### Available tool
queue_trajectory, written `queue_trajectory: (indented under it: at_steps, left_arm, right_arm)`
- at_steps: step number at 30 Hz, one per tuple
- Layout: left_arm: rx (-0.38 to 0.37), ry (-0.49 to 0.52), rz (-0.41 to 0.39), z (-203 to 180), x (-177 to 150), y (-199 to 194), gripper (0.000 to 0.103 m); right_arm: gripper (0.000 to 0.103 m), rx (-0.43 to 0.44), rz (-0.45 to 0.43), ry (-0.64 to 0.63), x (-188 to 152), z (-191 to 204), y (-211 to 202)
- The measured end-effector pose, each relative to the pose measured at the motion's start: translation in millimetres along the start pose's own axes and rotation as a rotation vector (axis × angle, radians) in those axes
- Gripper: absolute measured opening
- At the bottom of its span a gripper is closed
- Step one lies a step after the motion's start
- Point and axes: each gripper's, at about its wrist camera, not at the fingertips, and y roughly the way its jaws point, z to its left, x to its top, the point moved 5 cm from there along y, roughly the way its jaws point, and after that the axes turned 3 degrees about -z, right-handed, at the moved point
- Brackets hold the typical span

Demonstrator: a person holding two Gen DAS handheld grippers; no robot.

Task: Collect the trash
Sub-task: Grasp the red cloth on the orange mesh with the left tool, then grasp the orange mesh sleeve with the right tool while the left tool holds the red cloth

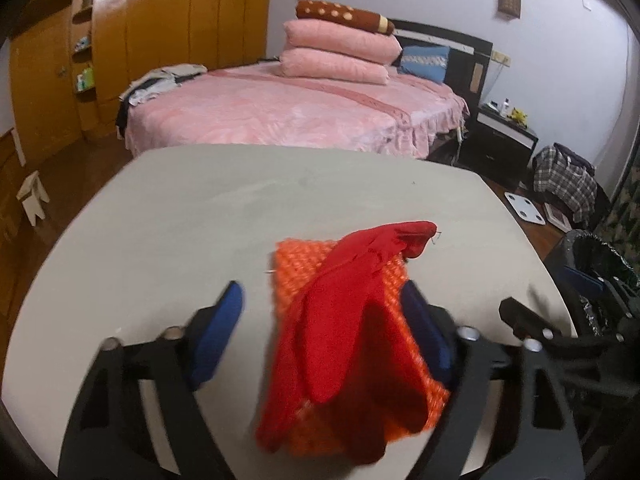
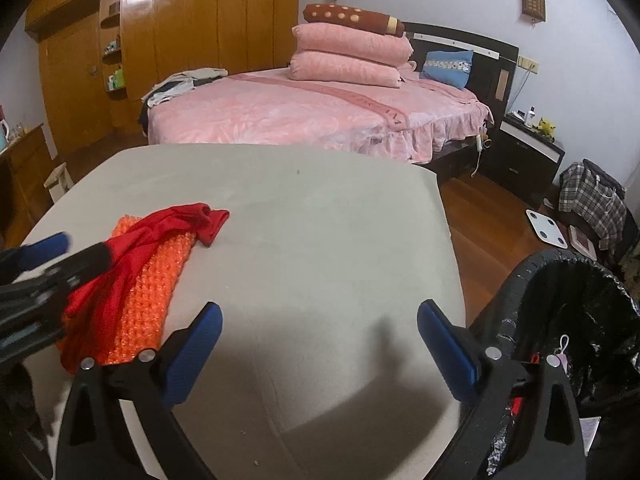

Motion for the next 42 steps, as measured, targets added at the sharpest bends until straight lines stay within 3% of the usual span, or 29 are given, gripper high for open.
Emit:
queue_trajectory:
  at_steps: [2, 4, 6, 13, 19, 21, 27, 31, 38, 42]
  left_arm:
    - [-0.027, 0.010, 0.038, -5.4, -1.2, 11.3, 0.042]
    - [-0.048, 0.023, 0.075, -9.0, -5.6, 20.3, 0.022]
    - [-0.065, 0.018, 0.064, -8.8, -4.4, 19.1, 0.012]
    - [-0.062, -0.002, -0.011, -2.7, -4.4, 2.1, 0.011]
    - [0.017, -0.058, -0.030, 26.0, -1.4, -14.4, 0.011]
    - [0.060, -0.099, -0.029, 50.0, -4.5, -20.8, 0.011]
    - [0.086, -0.186, -0.050, 96.5, -4.6, -44.3, 0.011]
    - [0.079, -0.180, -0.050, 104.9, -5.5, -51.3, 0.011]
    - [0.190, -0.178, -0.074, 117.0, -11.1, -65.3, 0.011]
    - [0.199, -0.196, -0.046, 125.6, -18.2, -63.5, 0.011]
  right_arm:
    - [0.095, 0.001, 0.007, -0.007, -1.3, -0.2, 1.2]
    - [0.095, -0.005, 0.014, -0.010, -1.4, 0.1, 2.6]
    - [0.095, -0.002, 0.019, -0.016, -1.9, 1.4, 4.2]
    - [0.095, -0.018, 0.029, -0.043, -2.7, 6.3, 6.4]
    - [0.095, -0.015, -0.005, -0.066, -1.3, 13.5, -0.1]
    - [0.095, 0.009, -0.021, -0.053, 0.9, 19.8, -3.8]
    - [0.095, 0.072, -0.036, -0.065, 6.4, 47.5, -9.0]
    - [0.095, 0.112, -0.039, -0.089, 10.0, 67.5, -11.9]
    - [0.096, 0.179, -0.037, -0.125, 15.9, 102.2, -14.8]
    - [0.096, 0.218, -0.031, -0.132, 19.2, 121.3, -14.1]
